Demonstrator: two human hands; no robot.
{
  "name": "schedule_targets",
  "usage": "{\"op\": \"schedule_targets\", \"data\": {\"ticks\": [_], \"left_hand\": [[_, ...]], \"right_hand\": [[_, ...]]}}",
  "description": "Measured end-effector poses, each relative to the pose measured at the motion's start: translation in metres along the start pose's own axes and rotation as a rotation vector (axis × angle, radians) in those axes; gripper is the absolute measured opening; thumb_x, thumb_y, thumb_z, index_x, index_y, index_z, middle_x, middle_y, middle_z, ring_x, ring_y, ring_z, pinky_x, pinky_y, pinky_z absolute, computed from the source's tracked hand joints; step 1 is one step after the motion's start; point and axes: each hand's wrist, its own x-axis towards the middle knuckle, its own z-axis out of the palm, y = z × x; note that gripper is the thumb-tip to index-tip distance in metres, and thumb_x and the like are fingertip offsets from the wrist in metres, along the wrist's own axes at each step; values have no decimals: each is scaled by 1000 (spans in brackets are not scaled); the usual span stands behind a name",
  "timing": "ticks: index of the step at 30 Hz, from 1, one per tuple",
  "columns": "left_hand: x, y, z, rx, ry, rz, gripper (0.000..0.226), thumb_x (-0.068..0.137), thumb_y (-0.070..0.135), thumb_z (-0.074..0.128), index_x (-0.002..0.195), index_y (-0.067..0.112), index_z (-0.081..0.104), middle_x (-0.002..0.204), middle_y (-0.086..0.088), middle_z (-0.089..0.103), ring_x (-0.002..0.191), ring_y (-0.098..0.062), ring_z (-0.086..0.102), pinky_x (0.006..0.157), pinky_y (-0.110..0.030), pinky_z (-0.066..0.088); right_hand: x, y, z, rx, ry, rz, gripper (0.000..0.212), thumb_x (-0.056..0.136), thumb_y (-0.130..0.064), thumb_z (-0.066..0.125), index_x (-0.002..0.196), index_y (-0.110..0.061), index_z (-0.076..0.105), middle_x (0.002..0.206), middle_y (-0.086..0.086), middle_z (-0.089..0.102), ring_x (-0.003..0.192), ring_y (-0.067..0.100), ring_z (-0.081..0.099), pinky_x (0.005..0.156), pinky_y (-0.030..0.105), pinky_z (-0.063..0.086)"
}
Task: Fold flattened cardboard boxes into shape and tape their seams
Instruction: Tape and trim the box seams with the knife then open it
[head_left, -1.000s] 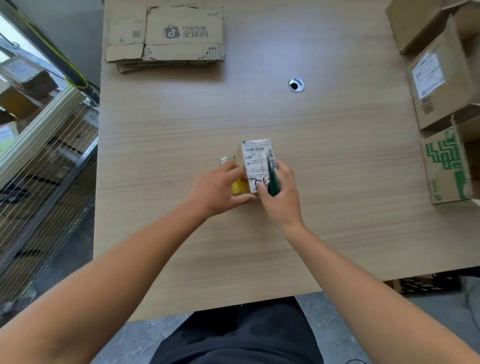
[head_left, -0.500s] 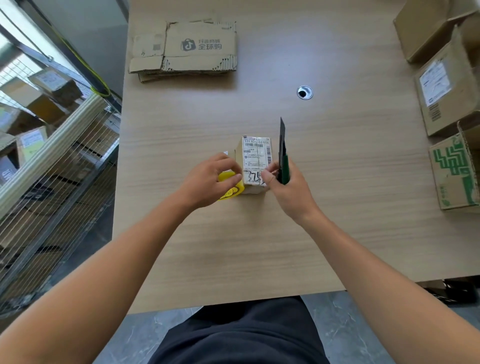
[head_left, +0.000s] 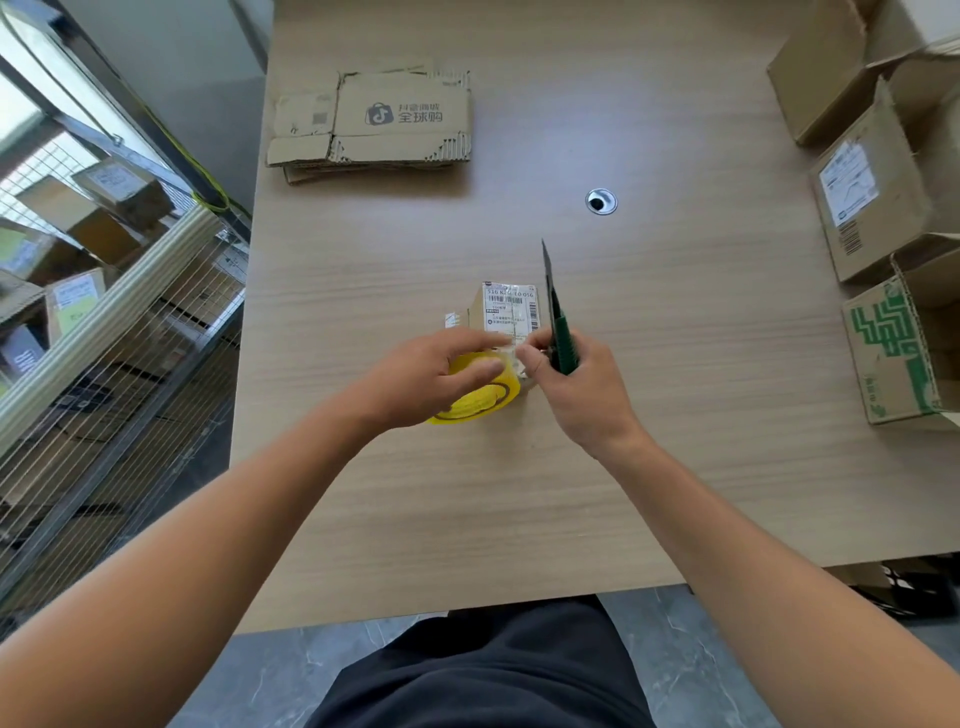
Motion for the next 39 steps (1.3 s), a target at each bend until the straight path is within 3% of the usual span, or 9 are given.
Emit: {"op": "schedule_targets", "data": {"ticks": [4,8,12,17,25,30,34,36,39], "left_hand": [[-9,-12,-12,-330,-191,-88,31,101,46,54,130,36,56,69,-4,69,59,-18,63,60,-26,52],[-17,-36,-26,87,-218,-211,22,96,54,54,117,48,55,54,-2,66,44,-12,58,48,-18,44],[7,-37,-18,472,-91,-193,39,95,63,47,133,58,44,50,11,63,51,2,59,62,-26,46],[35,-45,-9,557,-72,-183,50,97,60,45,145,60,33,42,12,56,60,2,58,75,-30,52],[45,-60,0,687,-114,-168,49,99,59,41,145,64,25,52,24,42,85,-20,64,78,-39,54],[46,-76,7,734,-72,-106,68,98,57,44,149,62,-1,67,8,55,74,-25,58,66,-36,48],[48,-87,12,758,-88,-76,74,99,55,45,139,68,-16,75,0,56,74,-28,58,67,-37,50],[50,-92,13,750,-91,-70,72,99,54,44,137,71,-15,84,-5,63,81,-31,62,69,-38,51],[52,-95,12,729,-103,-68,75,99,54,45,131,76,-19,86,-4,65,82,-29,62,72,-40,53]], "right_hand": [[4,2,-19,179,155,146,16,90,-11,72,76,-18,68,68,-3,64,60,8,51,58,22,42],[-1,20,-36,195,166,227,20,92,-5,69,77,-18,66,68,-3,65,59,10,51,53,20,42],[-2,48,-21,225,255,343,15,95,-5,67,83,-14,63,68,-2,64,58,11,51,53,21,42],[15,82,-17,252,301,386,12,95,-10,68,86,-16,63,71,-1,64,57,7,56,53,19,45],[24,111,-4,301,284,420,16,94,-8,67,82,-17,62,70,0,63,56,9,57,51,21,46],[19,122,13,281,193,443,10,96,-18,69,87,-20,65,78,4,68,65,11,63,55,23,47],[26,122,24,193,141,374,14,97,-30,68,109,-23,69,91,2,71,77,11,65,65,25,54],[26,121,26,103,202,273,10,96,-29,68,104,-25,66,90,-9,69,81,7,64,74,23,53],[19,120,26,28,140,140,6,96,-14,63,94,-16,58,79,-17,59,73,5,56,71,24,49]]}}
